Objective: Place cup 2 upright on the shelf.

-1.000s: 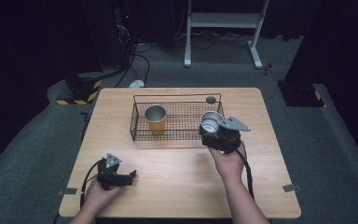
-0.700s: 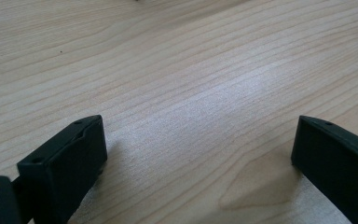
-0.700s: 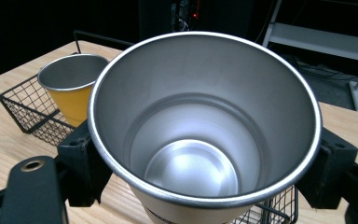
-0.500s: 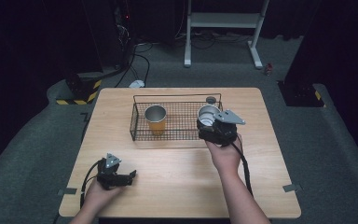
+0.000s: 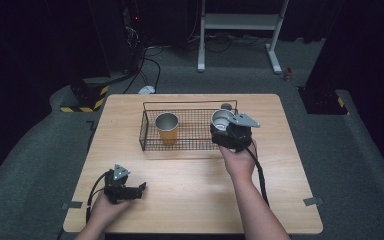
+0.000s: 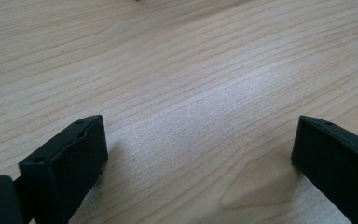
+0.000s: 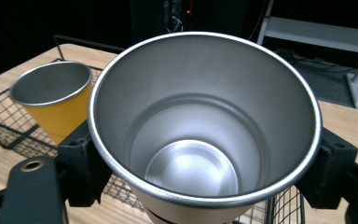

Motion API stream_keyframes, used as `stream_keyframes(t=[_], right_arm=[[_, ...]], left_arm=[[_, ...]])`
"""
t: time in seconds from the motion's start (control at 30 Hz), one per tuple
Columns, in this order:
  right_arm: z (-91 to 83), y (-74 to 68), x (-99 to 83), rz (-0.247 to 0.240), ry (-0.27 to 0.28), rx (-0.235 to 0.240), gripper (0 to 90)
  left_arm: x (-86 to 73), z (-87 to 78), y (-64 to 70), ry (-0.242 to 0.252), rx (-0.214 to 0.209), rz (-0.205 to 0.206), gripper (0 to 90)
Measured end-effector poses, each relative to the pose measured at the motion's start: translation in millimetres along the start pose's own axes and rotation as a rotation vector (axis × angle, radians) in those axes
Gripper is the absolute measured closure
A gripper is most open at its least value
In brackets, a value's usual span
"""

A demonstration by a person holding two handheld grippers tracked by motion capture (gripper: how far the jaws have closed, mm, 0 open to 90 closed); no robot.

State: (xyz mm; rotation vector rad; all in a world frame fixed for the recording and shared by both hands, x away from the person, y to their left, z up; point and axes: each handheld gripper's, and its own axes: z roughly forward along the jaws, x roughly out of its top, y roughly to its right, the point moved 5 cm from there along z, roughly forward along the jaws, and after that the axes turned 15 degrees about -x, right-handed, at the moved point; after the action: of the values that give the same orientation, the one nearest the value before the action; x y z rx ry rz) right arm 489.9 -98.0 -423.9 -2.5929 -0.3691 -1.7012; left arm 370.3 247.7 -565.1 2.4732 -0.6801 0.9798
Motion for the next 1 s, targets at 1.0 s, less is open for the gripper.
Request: stream_keyframes(t=[1.0], right_arm=[[63.1, -12.9, 8.7, -0.024, -0.156, -0.048, 18.4]], left_arm=[[0.1, 0.3, 0.0, 0.006, -0.002, -0.003, 3.9]])
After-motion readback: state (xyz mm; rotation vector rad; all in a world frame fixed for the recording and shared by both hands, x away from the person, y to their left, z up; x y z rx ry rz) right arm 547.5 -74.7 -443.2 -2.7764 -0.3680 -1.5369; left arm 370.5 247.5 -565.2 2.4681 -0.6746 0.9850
